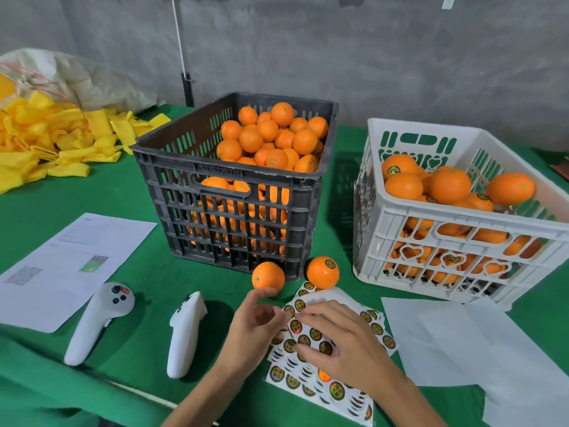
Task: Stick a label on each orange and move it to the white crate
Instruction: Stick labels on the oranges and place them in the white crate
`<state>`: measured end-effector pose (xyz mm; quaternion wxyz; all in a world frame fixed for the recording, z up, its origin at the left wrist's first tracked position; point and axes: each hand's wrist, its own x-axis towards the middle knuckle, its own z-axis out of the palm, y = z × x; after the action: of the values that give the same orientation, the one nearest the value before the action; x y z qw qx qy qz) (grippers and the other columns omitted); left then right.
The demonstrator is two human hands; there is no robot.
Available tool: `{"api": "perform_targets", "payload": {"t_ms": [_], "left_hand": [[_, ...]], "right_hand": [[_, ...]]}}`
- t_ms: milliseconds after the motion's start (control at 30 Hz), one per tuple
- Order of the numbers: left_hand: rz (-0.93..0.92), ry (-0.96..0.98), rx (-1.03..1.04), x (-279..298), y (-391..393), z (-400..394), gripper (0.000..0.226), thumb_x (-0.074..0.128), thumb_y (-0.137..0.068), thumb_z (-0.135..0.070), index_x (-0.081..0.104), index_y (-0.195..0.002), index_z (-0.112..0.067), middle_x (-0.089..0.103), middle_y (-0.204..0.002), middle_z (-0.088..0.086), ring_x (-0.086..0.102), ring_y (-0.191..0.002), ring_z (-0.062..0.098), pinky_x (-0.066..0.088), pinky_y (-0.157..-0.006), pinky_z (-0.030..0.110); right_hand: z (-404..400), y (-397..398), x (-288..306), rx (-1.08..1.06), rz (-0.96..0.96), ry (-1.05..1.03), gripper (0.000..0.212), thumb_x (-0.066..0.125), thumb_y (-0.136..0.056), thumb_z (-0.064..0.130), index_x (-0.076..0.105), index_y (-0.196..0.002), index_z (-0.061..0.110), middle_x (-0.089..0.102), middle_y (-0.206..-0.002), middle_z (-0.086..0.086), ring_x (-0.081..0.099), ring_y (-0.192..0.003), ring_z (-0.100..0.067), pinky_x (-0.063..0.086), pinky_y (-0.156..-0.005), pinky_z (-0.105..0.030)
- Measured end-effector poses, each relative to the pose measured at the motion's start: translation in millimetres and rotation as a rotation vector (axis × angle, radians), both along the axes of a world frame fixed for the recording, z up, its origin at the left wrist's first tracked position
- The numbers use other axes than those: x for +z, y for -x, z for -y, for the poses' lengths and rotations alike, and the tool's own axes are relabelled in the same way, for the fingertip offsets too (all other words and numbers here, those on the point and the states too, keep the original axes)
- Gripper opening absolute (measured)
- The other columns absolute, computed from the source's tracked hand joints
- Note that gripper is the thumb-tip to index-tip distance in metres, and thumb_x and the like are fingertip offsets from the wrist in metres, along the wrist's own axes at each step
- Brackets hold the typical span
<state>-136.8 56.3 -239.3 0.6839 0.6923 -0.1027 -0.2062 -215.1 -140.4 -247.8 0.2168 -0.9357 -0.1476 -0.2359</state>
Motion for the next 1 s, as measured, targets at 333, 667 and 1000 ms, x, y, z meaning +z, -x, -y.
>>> {"api": "perform_targets", "payload": {"t_ms": [333, 667, 1000], "left_hand": [[-0.490, 0.205, -0.036, 11.0, -2.9, 4.4, 0.031, 0.078, -0.077, -0.012, 0.076, -0.100, 0.010, 0.074, -0.099, 0.028, 0.075, -0.084, 0.028, 0.063, -0.071, 0.027], [-0.376, 0.292, 0.014, 16.1, 11.0, 13.7, 0.019, 0.076, -0.085, -0.011, 0.078, -0.095, 0.006, 0.074, -0.101, 0.031, 0.074, -0.079, 0.028, 0.062, -0.070, 0.027], [-0.079, 0.177, 0.066, 20.9, 23.7, 22.4, 0.013, 0.071, -0.095, -0.018, 0.084, -0.094, -0.017, 0.079, -0.092, 0.018, 0.078, -0.087, 0.034, 0.063, -0.077, 0.029]], "right_hand": [[-1.7, -0.6, -1.8, 0.026, 0.008, -0.221, 0.034, 0.076, -0.093, 0.036, 0.074, -0.117, 0.013, 0.064, -0.118, 0.006, 0.062, -0.111, -0.008, 0.054, -0.090, -0.030], [-11.7, 2.6, 10.3, -0.141, 0.028, -0.497, 0.017, 0.082, -0.085, 0.033, 0.080, -0.095, 0.019, 0.062, -0.078, 0.014, 0.060, -0.069, -0.010, 0.052, -0.064, -0.027], [-13.6, 1.6, 12.7, -0.234, 0.015, -0.327, 0.029, 0.066, -0.092, 0.046, 0.075, -0.077, 0.023, 0.058, -0.068, 0.013, 0.057, -0.059, -0.009, 0.050, -0.054, -0.029]]}}
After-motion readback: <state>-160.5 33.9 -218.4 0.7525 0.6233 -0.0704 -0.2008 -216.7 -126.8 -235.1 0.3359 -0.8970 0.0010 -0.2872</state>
